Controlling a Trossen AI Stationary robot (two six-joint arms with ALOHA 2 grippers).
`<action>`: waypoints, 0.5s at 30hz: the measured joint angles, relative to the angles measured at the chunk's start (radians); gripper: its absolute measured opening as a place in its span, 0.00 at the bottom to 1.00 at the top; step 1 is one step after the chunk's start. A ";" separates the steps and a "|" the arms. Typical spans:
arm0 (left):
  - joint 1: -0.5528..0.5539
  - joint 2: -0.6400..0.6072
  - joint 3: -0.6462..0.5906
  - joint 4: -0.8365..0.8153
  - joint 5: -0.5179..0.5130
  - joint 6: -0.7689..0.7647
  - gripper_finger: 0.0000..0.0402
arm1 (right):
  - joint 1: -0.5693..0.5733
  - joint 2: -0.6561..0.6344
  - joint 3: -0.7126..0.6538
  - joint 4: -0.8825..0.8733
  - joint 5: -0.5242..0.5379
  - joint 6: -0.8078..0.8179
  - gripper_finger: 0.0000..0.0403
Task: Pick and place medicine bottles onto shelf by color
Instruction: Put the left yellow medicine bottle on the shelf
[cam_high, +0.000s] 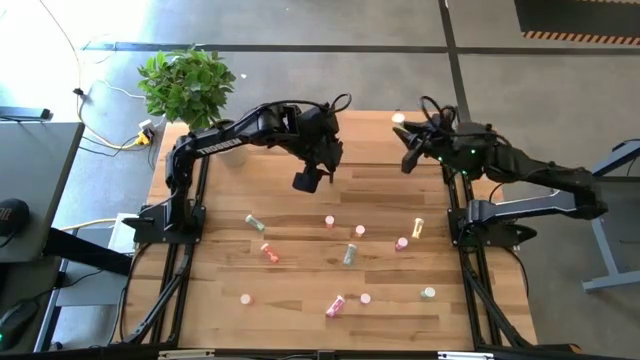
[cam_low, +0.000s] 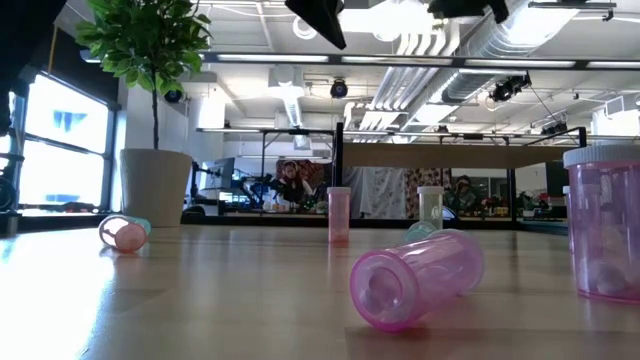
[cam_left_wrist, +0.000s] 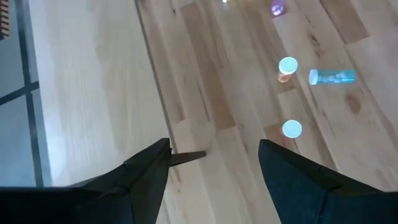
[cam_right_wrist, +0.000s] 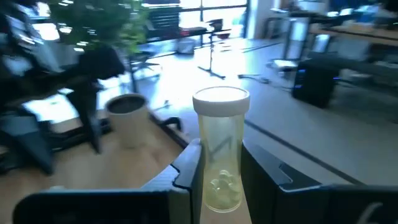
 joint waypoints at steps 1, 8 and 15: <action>0.004 0.000 0.000 0.000 0.000 0.000 0.59 | -0.006 -0.006 -0.031 0.021 0.025 0.001 0.18; 0.025 0.000 0.000 0.002 0.001 0.021 0.59 | -0.111 -0.033 -0.351 0.467 0.031 0.046 0.18; 0.037 0.000 0.000 0.017 0.001 0.024 0.59 | -0.192 0.072 -0.582 1.017 -0.043 0.036 0.18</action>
